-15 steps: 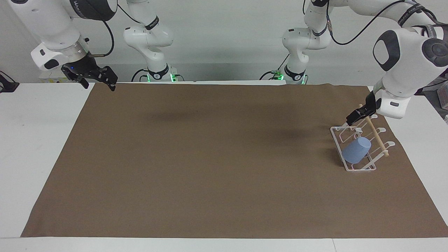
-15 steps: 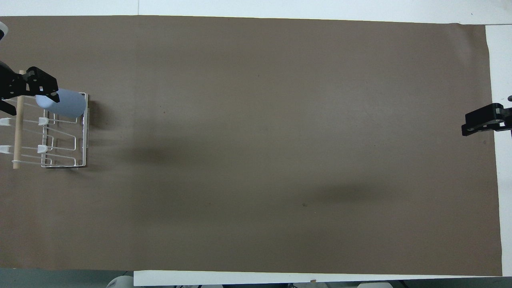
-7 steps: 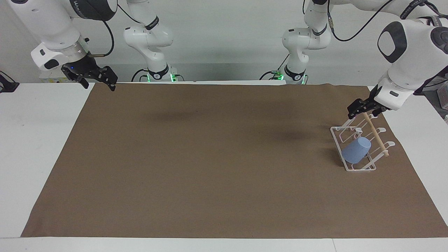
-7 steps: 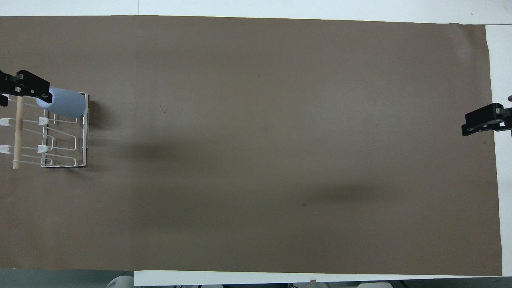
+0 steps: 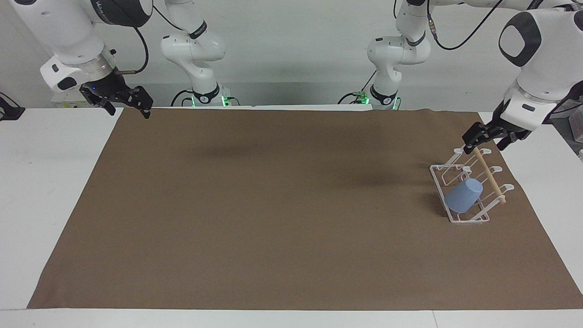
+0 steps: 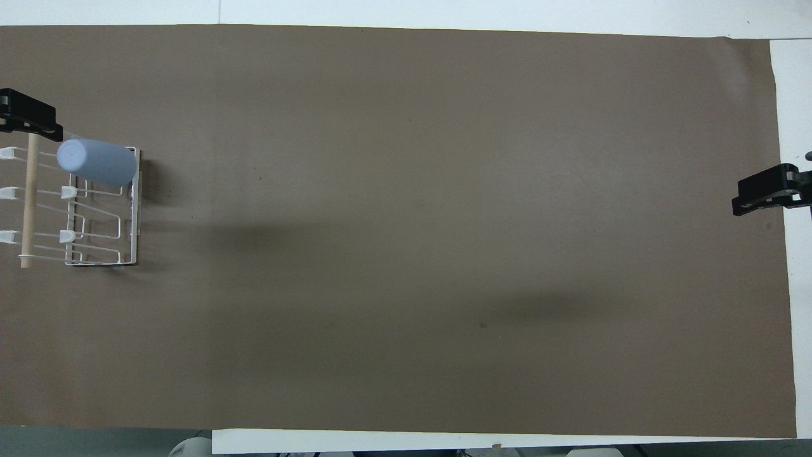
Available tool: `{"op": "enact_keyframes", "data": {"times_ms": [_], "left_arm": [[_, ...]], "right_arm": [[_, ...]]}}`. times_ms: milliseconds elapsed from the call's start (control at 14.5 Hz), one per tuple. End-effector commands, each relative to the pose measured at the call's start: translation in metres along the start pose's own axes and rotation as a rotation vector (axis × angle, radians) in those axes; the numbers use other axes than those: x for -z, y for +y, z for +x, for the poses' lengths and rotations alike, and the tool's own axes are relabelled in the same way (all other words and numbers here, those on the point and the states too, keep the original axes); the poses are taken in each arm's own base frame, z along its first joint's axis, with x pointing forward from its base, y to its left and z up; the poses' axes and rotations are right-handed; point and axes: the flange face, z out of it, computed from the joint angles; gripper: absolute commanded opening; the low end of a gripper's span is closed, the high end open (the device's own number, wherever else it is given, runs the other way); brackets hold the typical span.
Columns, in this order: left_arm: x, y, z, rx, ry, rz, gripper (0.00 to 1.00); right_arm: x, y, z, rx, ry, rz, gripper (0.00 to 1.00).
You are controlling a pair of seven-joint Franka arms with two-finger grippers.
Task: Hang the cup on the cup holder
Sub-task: 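Open the left gripper and withdraw it from the cup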
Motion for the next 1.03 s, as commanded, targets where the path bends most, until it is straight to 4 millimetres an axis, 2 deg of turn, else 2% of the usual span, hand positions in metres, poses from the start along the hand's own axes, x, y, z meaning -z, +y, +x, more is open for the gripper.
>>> {"op": "enact_keyframes", "data": {"times_ms": [0,206,550,963], "left_arm": [[-0.002,-0.006,-0.019,0.005,-0.021,-0.040,1.00],[-0.012,-0.006,-0.027,-0.018,-0.034,-0.039,1.00],[-0.008,-0.004,-0.045,-0.022,-0.021,-0.043,1.00],[-0.003,0.000,-0.050,0.009,-0.029,-0.043,1.00]], "right_arm": [[-0.001,0.002,-0.007,0.017,-0.002,-0.005,0.99],[-0.001,0.001,-0.007,0.019,-0.002,-0.005,0.99],[0.000,0.001,-0.008,0.019,-0.001,-0.005,0.99],[-0.001,0.001,-0.007,0.019,-0.002,-0.005,0.99]]}}
